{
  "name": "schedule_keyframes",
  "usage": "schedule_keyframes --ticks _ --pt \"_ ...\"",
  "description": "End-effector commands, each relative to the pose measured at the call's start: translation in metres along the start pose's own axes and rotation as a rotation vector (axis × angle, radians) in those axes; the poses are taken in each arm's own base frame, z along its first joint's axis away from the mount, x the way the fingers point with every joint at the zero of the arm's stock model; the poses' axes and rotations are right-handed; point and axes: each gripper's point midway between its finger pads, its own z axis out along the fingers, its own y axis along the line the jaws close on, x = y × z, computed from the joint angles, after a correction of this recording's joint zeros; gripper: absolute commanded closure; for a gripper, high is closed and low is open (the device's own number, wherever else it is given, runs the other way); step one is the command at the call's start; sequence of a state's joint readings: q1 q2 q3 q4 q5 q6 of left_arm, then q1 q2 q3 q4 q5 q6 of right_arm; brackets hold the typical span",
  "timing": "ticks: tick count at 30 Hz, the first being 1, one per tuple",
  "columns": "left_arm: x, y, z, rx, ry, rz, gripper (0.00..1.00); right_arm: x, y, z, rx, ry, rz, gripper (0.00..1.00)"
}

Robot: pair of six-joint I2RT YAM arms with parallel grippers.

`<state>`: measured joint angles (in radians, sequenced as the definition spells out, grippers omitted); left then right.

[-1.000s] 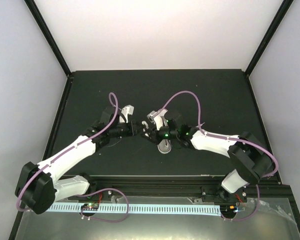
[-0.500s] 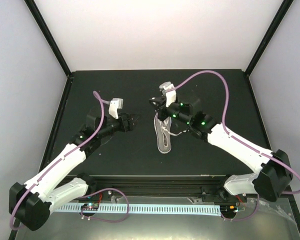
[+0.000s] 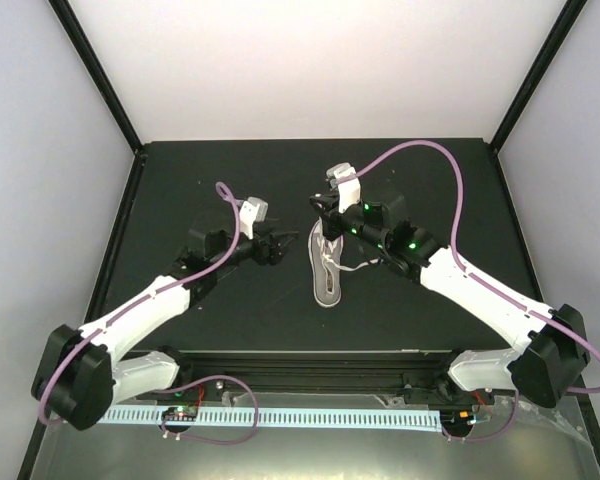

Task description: Tie the shoes

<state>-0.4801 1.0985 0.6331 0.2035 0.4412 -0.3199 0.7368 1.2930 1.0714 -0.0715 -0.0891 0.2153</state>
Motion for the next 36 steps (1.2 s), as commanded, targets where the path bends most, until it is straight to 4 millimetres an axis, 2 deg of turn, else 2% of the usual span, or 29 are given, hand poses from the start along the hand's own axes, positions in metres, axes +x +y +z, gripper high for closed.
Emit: schedule_keyframes --ticks 1,7,9,15,18,22,25,27,29,32,36 --pt "-0.017 -0.029 0.011 0.172 -0.087 0.116 0.19 -0.019 0.008 -0.007 -0.042 -0.057 0.018 0.98" --pt "-0.021 -0.043 0.030 0.234 -0.135 0.144 0.24 -0.019 0.006 -0.010 -0.030 -0.067 0.045 0.98" --pt "-0.014 -0.041 0.043 0.241 -0.125 0.138 0.26 -0.016 0.006 -0.010 -0.030 -0.064 0.058 0.98" --pt "-0.011 -0.047 0.068 0.257 -0.130 0.153 0.34 -0.014 0.004 -0.015 -0.023 -0.069 0.074 0.99" --pt "-0.009 -0.046 0.078 0.244 -0.126 0.154 0.41 -0.011 0.002 -0.016 -0.014 -0.064 0.076 0.99" --pt "-0.007 -0.040 0.090 0.228 -0.117 0.133 0.56 -0.010 0.001 -0.018 -0.008 -0.069 0.083 0.98" --pt "-0.007 -0.042 0.093 0.241 -0.116 0.118 0.74 -0.007 -0.002 -0.020 0.007 -0.069 0.087 0.98" --pt "-0.009 -0.043 0.092 0.246 -0.118 0.107 0.90 -0.004 -0.008 -0.020 0.040 -0.065 0.100 0.98" --pt "-0.009 -0.043 0.090 0.240 -0.115 0.095 0.98 0.000 -0.021 -0.019 0.078 -0.060 0.150 0.98" --pt "-0.004 -0.039 0.088 0.217 -0.089 0.076 0.98 0.012 -0.052 -0.011 0.106 -0.024 0.302 0.94" --pt "0.013 -0.035 0.093 0.210 -0.012 0.031 0.98 0.039 -0.093 0.014 0.142 0.086 0.425 0.89"
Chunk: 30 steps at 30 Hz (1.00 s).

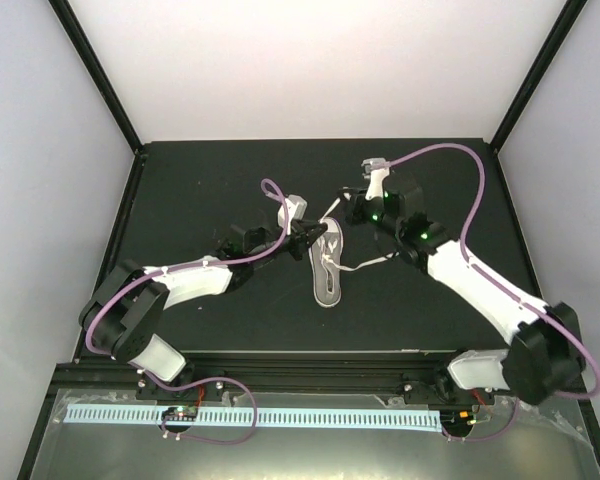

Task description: Tie the shoes

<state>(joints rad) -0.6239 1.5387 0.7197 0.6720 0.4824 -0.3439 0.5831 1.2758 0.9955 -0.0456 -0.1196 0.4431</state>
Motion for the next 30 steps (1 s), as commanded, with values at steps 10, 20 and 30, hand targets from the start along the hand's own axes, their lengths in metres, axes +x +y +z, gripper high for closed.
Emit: schedule_keyframes --ticks 10,20,30 --pt "0.022 0.013 0.001 -0.089 0.120 -0.139 0.98 0.023 -0.087 0.022 0.249 0.123 0.122 0.13" --pt "0.032 0.014 -0.006 -0.113 0.188 -0.124 0.98 0.097 -0.153 -0.043 0.509 0.268 0.202 0.07" --pt "0.032 0.014 -0.015 -0.144 0.192 -0.112 0.98 0.152 -0.180 -0.025 0.596 0.435 0.264 0.12"
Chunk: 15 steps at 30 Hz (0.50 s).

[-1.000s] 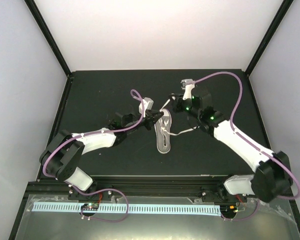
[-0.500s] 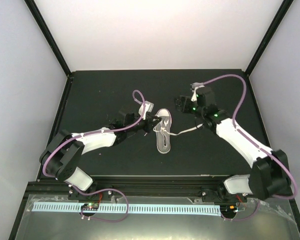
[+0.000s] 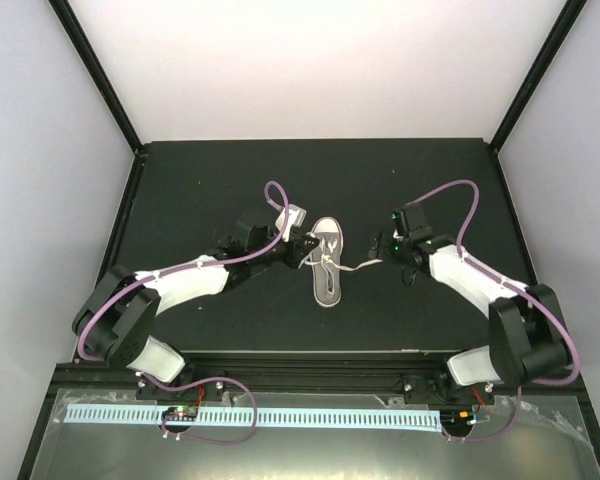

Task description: Tie the shoes

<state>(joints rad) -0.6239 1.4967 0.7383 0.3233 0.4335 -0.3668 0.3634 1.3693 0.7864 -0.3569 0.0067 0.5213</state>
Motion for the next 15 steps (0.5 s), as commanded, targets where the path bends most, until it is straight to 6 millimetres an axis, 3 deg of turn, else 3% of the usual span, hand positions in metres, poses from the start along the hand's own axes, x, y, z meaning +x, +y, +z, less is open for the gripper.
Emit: schedule_keyframes --ticks 1,10,15 --pt "-0.016 -0.007 -0.007 -0.014 -0.038 0.034 0.98 -0.004 -0.009 0.015 0.079 0.033 0.030 0.12" --pt "-0.013 -0.006 -0.011 -0.024 -0.039 0.030 0.99 0.009 -0.018 0.040 0.137 0.098 0.058 0.14" --pt "-0.013 -0.006 -0.012 -0.026 -0.035 0.034 0.98 0.015 -0.019 0.052 0.139 0.131 0.054 0.21"
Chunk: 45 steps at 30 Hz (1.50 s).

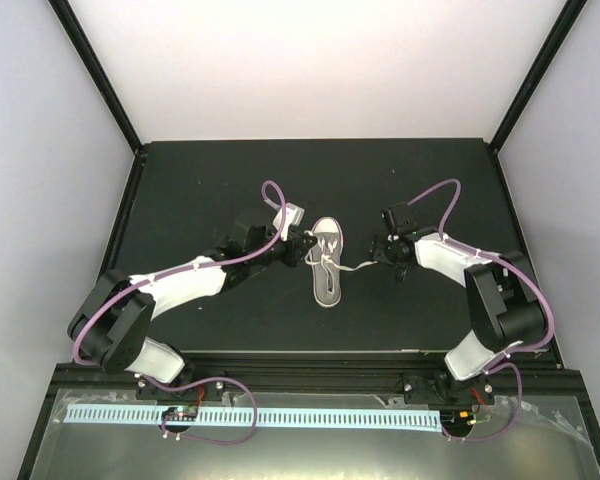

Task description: Tie the shoes

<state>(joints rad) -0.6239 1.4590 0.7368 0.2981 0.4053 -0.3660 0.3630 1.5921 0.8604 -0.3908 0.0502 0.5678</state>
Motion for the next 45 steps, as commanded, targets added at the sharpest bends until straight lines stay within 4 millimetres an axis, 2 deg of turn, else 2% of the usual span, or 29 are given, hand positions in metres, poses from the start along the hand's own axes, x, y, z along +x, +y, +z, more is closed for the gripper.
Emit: schedule_keyframes --ticks 1,13,19,28,32,33,36,38,41,45 --pt "-0.006 -0.005 -0.004 -0.004 -0.013 0.029 0.98 -0.005 0.002 0.008 0.006 -0.001 0.011 0.22" --pt "-0.007 -0.003 -0.004 -0.012 -0.010 0.043 0.99 -0.002 0.012 0.028 -0.017 0.054 -0.043 0.33" --pt "-0.006 -0.001 -0.004 -0.028 0.005 0.048 0.99 0.005 0.009 0.038 0.040 0.071 -0.086 0.40" --pt "-0.009 -0.004 -0.006 -0.024 -0.004 0.055 0.99 0.024 0.013 0.052 0.095 0.116 -0.189 0.74" --pt "-0.008 -0.002 -0.006 -0.027 -0.002 0.056 0.99 0.027 0.021 0.053 0.063 0.119 -0.213 0.96" --pt "-0.008 -0.002 -0.005 -0.027 -0.002 0.057 0.98 0.025 0.024 0.051 0.047 0.112 -0.212 0.98" --pt "-0.008 -0.007 -0.003 0.003 0.005 0.069 0.99 0.012 0.036 0.036 -0.009 0.059 -0.210 0.98" --pt "-0.008 -0.012 0.000 0.034 0.021 0.084 0.98 -0.005 0.047 0.017 -0.052 -0.009 -0.203 0.98" --pt "-0.008 -0.019 0.004 0.076 0.049 0.111 0.98 -0.033 0.069 -0.021 -0.164 -0.138 -0.200 0.98" --pt "-0.007 -0.026 0.012 0.130 0.079 0.143 0.98 -0.063 0.108 -0.090 -0.389 -0.323 -0.227 0.98"
